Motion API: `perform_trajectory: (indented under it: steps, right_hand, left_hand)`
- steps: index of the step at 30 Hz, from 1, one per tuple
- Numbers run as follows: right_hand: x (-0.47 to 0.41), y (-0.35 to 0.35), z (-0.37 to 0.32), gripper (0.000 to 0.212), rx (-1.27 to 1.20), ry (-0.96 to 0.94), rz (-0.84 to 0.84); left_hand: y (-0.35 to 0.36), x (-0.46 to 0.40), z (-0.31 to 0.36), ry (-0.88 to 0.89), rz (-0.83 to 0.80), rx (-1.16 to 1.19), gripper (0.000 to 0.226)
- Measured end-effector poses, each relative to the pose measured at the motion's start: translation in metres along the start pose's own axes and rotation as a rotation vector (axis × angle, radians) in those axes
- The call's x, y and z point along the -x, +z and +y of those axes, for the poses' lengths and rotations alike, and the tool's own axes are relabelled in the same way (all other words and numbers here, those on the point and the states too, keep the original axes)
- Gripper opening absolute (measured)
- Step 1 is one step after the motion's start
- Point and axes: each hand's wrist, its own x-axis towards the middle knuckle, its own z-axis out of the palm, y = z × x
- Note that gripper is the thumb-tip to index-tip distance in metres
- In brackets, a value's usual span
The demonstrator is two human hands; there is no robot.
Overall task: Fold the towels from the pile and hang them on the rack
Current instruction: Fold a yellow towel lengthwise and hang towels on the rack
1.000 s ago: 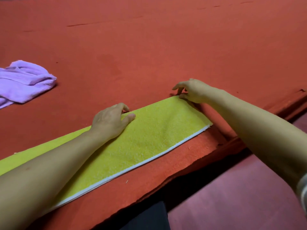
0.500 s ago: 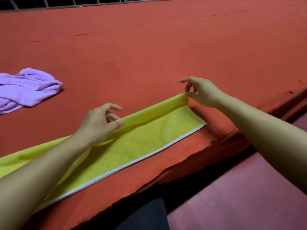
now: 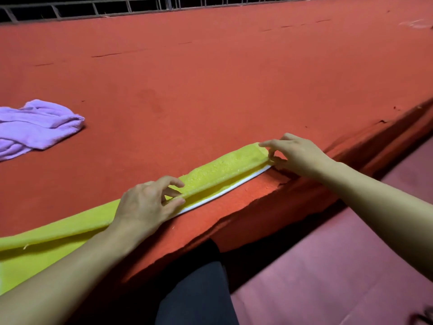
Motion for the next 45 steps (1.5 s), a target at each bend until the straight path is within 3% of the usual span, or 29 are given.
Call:
perform_trajectory:
  steps: [8, 12, 17, 21, 28, 31, 36, 45]
  right_hand:
    - [0.008, -0.001, -0.002, 0.048, 0.106, -0.04, 0.026]
    - [0.011, -0.002, -0.001, 0.054, 0.115, -0.024, -0.049]
    - [0.007, -0.01, -0.009, 0.054, 0.137, 0.047, -0.102]
    - [-0.006, -0.012, -0.033, 0.049, 0.123, 0.061, -0.06]
    - [-0.047, 0.013, -0.14, 0.039, -0.035, -0.155, 0.01]
    - [-0.064, 0.028, -0.202, 0.037, -0.152, -0.245, 0.06]
    - [-0.086, 0.059, -0.308, 0.034, -0.344, -0.356, 0.019]
    - [-0.112, 0.095, -0.441, 0.029, -0.472, -0.479, 0.01]
  left_hand:
    - [0.013, 0.011, 0.006, 0.077, -0.058, -0.042, 0.028]
    - [0.013, 0.016, 0.002, 0.118, -0.123, -0.086, 0.028]
    - [0.007, 0.023, -0.007, 0.159, -0.239, -0.091, 0.044]
    - [-0.012, 0.033, -0.012, 0.114, -0.152, 0.067, 0.028]
    - [-0.054, 0.067, -0.055, 0.005, 0.052, 0.057, 0.019]
    - [-0.081, 0.097, -0.087, -0.063, 0.155, 0.009, 0.025]
    - [-0.131, 0.161, -0.15, -0.193, 0.302, -0.136, 0.026]
    - [-0.175, 0.222, -0.238, -0.236, 0.191, -0.293, 0.04]
